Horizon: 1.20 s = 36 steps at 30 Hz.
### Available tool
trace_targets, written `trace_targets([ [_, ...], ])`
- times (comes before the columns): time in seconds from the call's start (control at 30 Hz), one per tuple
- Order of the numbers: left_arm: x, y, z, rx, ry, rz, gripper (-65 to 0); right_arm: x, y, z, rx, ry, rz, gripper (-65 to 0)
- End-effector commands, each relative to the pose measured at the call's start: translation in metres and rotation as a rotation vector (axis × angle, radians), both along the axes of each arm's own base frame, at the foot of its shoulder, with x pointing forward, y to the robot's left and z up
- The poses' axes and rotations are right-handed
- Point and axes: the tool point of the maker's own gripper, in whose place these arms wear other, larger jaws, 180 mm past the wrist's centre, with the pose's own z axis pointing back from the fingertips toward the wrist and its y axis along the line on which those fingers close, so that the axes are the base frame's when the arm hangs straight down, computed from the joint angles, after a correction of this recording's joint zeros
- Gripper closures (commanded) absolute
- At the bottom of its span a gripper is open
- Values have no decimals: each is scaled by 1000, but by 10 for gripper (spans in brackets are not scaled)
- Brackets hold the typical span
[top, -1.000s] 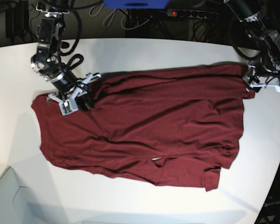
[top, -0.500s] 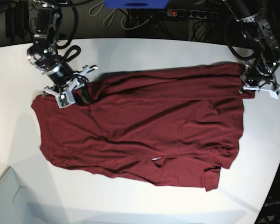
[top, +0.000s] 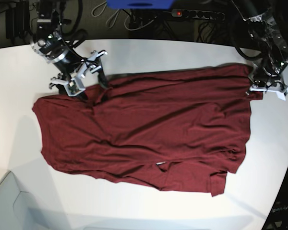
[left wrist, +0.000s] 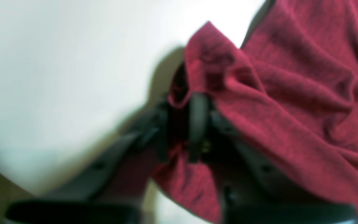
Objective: Layout the t-shirt on the table in an organized manner, then fold the t-shirt properly
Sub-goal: 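Open the right gripper and regrasp the shirt edge beside it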
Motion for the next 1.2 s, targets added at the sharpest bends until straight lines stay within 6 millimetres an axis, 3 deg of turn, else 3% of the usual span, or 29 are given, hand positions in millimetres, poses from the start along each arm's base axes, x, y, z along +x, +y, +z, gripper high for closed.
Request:
trace_targets([
  [0.0,-13,-9,-11,-43,74,-14,0,6,5,14,31,-51,8,-434],
  [0.27,-12,-5,-4,-28,62,-17,-1,10,25,13,60,-52,54,-435],
  [0.57,-11,0,12,15,34,-30,-1,23,23,-15,76,10,42,-433],
  [0.8,-9,5,17,33,28,-34,-1,16,23,-30,83,57,39,-431],
  [0.97,-8,6,18,35,26,-34,-1,10,22,-45,87,102,33,-338],
  [1.17,-7,6,19,35,22,-34,-1,8,16,-46,70,105,37,-168],
])
